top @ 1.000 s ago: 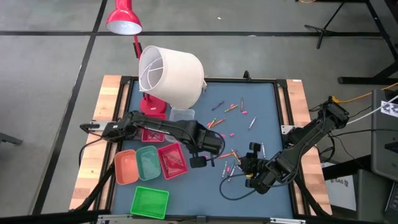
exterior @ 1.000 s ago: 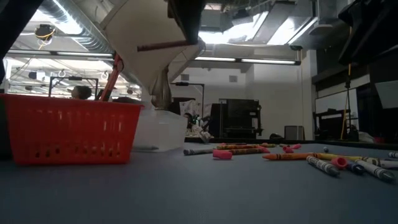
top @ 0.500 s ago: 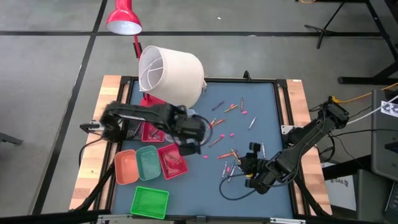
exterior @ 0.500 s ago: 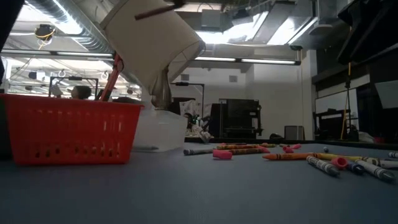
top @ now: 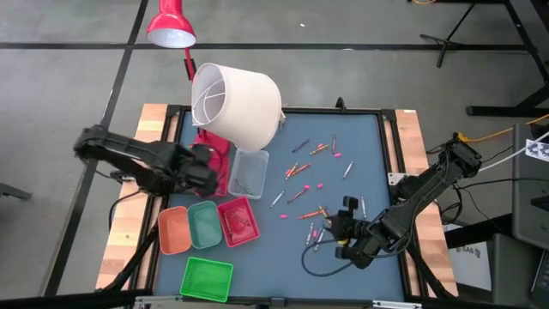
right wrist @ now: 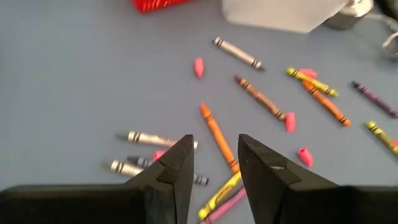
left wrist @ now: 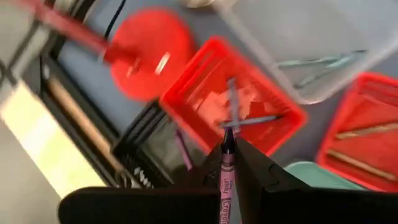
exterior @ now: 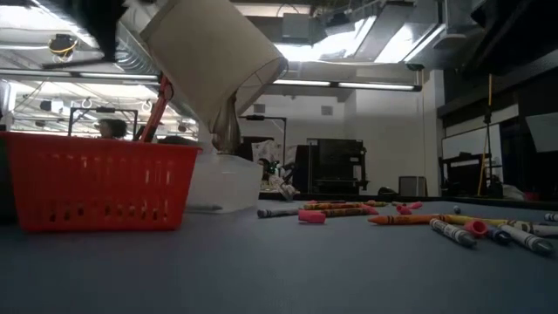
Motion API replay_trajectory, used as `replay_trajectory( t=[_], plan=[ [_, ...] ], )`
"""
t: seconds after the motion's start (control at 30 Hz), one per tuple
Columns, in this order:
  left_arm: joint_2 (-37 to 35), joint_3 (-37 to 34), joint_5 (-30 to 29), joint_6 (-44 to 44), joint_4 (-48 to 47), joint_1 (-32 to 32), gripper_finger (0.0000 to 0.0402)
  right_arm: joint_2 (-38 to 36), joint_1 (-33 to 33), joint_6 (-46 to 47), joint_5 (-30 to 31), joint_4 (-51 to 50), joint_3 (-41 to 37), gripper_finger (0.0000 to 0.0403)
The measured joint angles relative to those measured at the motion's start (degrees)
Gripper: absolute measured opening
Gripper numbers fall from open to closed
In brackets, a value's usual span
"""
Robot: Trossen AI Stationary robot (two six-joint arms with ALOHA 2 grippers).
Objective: Sort crayons
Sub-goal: Put the violet crayon into the black bin
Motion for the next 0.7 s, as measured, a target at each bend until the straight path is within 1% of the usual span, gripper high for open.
replay_trajectory(
  t=[0.13,0.27,0.4,0.57,0.7],
  plan=[
    [-6.91,-11.25,-0.62,-6.56,3.37,0.04,0.001,0.0,0.0,-0.41,4.08,1.55,0.02,0.0124],
    [-10.93,-20.42,-2.92,-9.44,7.16,0.16,0.001,0.0,-0.8,-0.46,6.58,3.15,0.02,0.0124],
    [-12.24,-27.57,-3.59,-11.83,10.49,1.15,0.001,0.0,-4.18,-0.46,5.4,4.75,0.02,0.0124],
    [-12.31,-33.47,-4.36,-12.11,15.26,3.0,0.001,0.0,-10.41,-1.07,2.16,4.9,0.02,0.0124],
    [-12.31,-36.43,-4.45,-12.11,17.51,4.22,0.001,0.0,-15.72,-6.16,-1.27,5.06,0.02,0.0124]
  ],
)
